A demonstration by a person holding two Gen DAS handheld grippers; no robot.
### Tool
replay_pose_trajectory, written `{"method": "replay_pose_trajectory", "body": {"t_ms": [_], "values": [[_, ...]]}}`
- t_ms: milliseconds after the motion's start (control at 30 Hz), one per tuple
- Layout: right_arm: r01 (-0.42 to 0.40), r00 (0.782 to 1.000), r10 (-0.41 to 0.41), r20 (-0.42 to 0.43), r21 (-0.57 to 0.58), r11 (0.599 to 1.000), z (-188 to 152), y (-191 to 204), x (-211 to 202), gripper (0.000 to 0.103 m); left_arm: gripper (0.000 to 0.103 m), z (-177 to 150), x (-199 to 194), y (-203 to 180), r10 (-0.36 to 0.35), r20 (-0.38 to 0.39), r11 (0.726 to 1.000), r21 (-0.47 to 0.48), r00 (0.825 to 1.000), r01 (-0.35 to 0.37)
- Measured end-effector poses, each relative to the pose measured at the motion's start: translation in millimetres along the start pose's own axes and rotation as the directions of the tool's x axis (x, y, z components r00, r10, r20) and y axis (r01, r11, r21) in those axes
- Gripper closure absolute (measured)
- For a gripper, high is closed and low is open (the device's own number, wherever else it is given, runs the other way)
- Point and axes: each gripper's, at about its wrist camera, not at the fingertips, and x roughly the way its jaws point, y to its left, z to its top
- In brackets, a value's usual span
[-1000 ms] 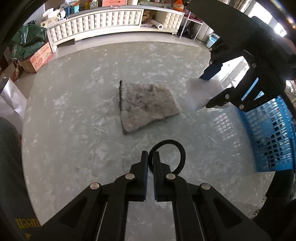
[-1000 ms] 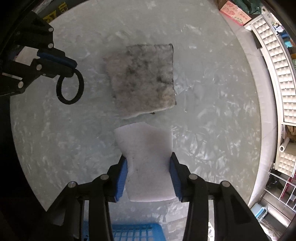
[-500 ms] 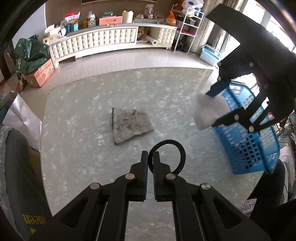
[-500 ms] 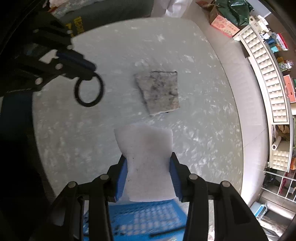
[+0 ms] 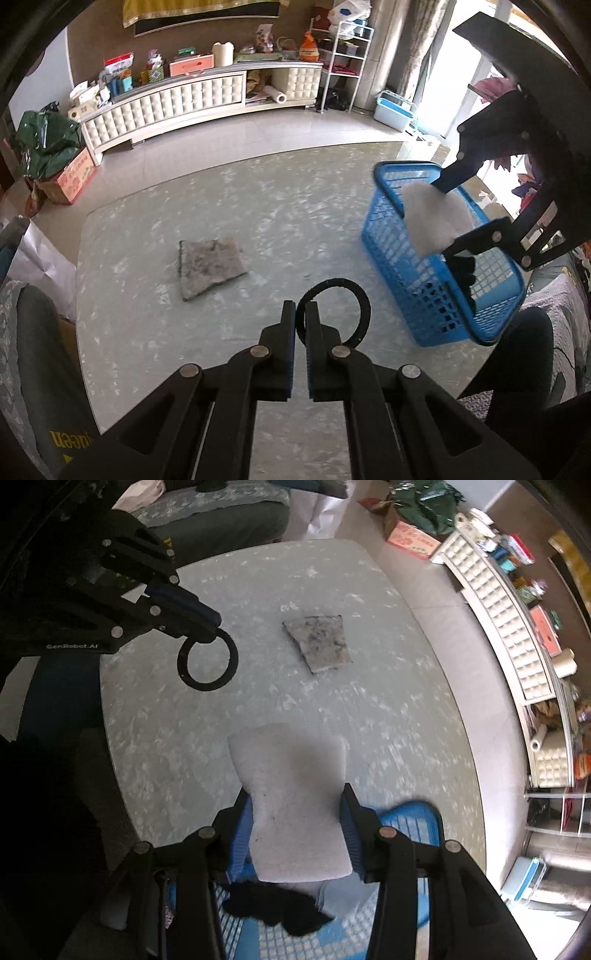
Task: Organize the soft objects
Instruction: 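Carry the white foam pad over the basket with the right gripper while the left gripper holds the ring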
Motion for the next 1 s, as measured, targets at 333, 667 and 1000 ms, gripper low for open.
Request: {"method": "replay_pose_trajectory", "body": {"t_ms": [333,667,1000], "values": [[0.037,0.999,-0.040,0.028,0.115,0.993,-64,-9,-24,0.060,0.099,9,5,-42,-0.022,-0.009,0.998,0.058,1.000,0.022],[0.040,0.999,-0.046,0.014,0.256,0.966,-97,-38,4,0.059,0.099,23,26,-62,-0.041,-0.033,0.996,0.083,0.999,0.044],[0.043,0.999,-0.039,-0.019,0.390,0.920,-104,-80,59,0.058,0.099,25,51,-63,-0.044,-0.066,0.995,0.081,0.997,0.049]]}}
